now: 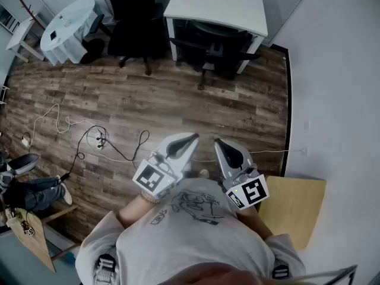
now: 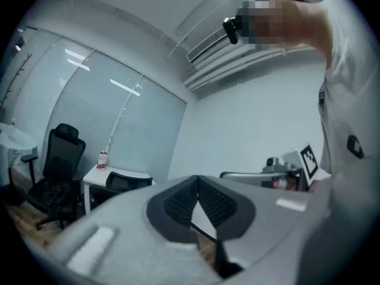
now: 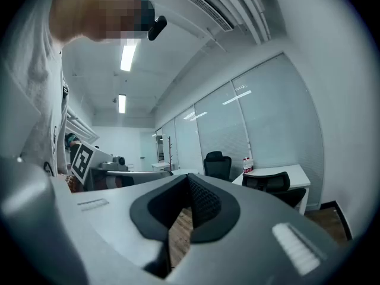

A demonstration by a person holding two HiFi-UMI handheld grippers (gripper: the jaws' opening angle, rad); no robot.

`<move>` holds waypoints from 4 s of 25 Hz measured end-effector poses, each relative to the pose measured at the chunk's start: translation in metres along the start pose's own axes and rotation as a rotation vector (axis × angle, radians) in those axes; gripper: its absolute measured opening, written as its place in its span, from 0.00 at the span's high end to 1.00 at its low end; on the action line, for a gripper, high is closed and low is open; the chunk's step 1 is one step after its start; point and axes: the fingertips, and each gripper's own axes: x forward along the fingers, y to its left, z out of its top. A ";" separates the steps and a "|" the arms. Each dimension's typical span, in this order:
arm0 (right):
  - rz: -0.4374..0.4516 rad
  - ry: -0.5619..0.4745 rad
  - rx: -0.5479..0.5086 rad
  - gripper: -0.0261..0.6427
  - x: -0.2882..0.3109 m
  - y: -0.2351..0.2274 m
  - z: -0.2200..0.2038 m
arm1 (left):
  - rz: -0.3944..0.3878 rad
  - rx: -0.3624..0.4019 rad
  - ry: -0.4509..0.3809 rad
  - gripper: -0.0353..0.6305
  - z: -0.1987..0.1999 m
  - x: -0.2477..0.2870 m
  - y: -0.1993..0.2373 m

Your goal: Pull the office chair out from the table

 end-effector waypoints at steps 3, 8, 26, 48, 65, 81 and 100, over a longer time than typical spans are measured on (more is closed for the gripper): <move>-0.003 -0.002 -0.011 0.95 0.010 0.008 0.001 | -0.004 -0.004 -0.001 0.94 0.001 -0.009 0.008; -0.017 0.000 -0.018 0.95 0.022 0.013 0.001 | -0.013 0.002 -0.002 0.94 0.003 -0.016 0.019; -0.029 0.009 0.001 0.95 0.067 -0.062 -0.009 | 0.004 -0.002 0.016 0.94 -0.007 0.049 0.078; -0.010 0.087 -0.089 0.95 0.177 -0.320 -0.001 | 0.089 0.194 0.179 0.88 -0.027 0.278 0.238; 0.045 0.409 -0.389 0.74 0.271 -0.449 -0.092 | 0.043 0.619 0.630 0.74 -0.137 0.364 0.395; 0.153 0.917 -0.845 0.62 0.300 -0.532 -0.239 | -0.146 0.986 1.029 0.63 -0.241 0.381 0.469; 0.148 0.945 -0.866 0.79 0.290 -0.529 -0.253 | -0.136 1.061 1.070 0.78 -0.246 0.369 0.465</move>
